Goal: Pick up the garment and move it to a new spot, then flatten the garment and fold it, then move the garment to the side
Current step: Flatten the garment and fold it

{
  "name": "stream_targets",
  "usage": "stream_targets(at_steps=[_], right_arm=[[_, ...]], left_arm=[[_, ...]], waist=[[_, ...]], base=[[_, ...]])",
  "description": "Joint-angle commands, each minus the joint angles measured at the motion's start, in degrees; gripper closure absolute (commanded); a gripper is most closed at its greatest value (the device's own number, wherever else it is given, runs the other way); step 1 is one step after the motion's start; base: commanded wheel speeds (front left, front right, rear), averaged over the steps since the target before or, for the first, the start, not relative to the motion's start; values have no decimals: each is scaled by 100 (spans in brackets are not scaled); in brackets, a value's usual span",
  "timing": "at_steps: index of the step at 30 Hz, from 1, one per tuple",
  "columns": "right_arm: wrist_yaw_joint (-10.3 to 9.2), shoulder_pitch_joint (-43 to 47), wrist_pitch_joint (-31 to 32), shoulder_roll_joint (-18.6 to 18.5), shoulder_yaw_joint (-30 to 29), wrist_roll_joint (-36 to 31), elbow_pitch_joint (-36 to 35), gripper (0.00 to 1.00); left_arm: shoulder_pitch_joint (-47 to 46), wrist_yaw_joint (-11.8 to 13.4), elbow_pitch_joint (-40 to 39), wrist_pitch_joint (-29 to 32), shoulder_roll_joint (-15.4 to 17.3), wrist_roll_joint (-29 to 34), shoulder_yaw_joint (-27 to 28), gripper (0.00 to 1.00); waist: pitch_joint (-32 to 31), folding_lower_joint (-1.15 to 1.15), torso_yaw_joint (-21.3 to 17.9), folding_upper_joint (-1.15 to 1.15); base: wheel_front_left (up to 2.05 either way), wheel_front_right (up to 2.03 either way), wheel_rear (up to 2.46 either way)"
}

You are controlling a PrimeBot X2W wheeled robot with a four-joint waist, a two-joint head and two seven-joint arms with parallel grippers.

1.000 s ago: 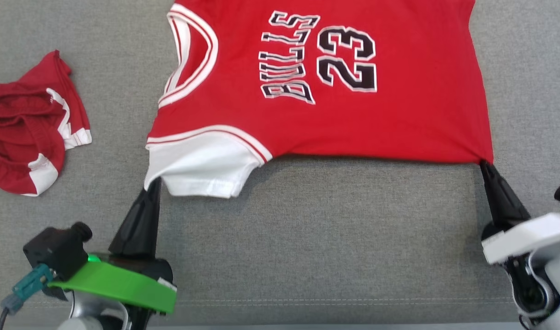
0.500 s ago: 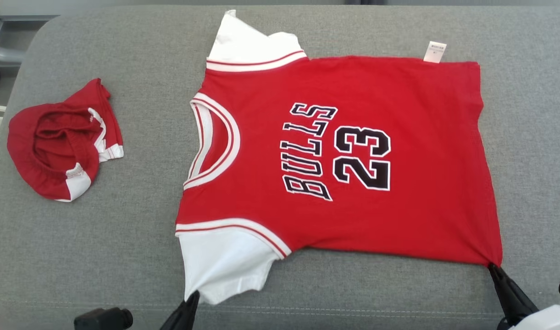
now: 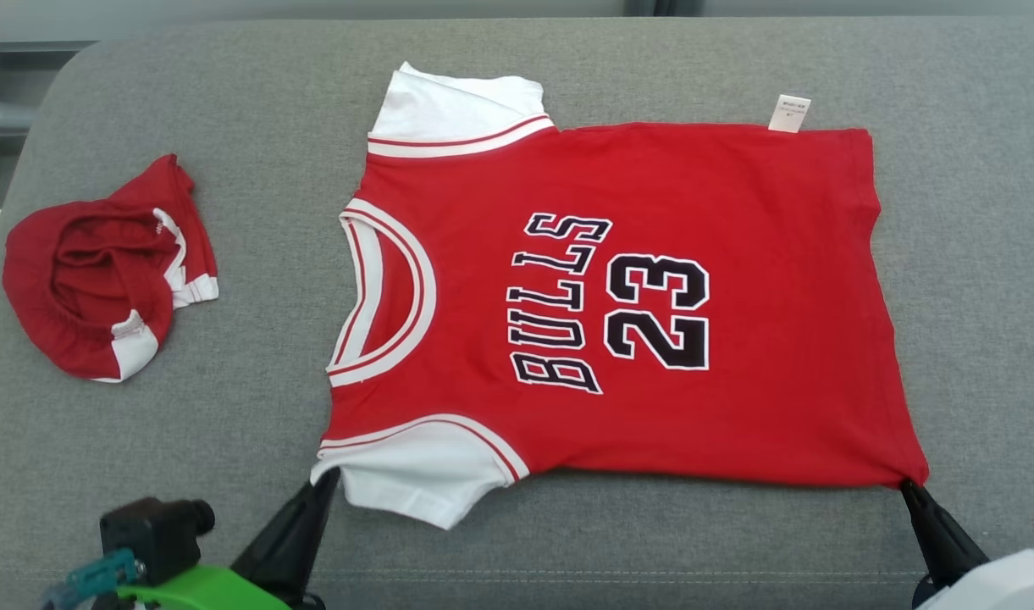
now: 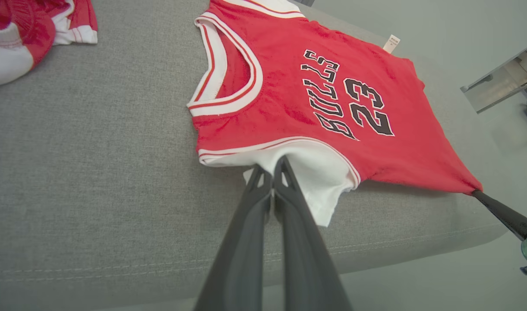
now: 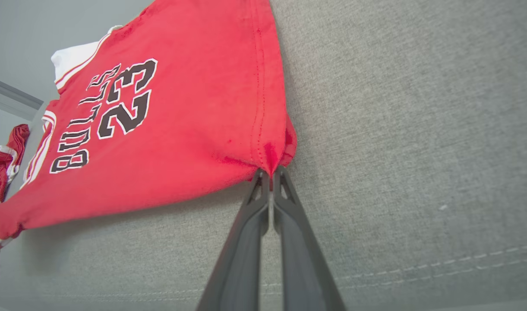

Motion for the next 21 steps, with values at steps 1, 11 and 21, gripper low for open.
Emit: stream_targets(at_steps=[1, 11, 21], right_arm=[[-3, -194, 114, 27, -74, -27, -86, 100], [-3, -1421, 822, -13, -161, -302, 36, 100], [-2, -2812, 815, -420, 477, -335, 675, 100]], left_arm=[[-294, -79, 33, 18, 42, 61, 40, 100], [-2249, -526, 845, 416, -159, 102, 29, 100], [-3580, -846, 2612, 356, -574, 97, 3, 100]], waist=[[35, 1, -106, 0], [434, 1, -383, 0], [1059, 1, -484, 0]], base=[[0, 0, 0], [0, 0, 0], [0, 0, 0]])
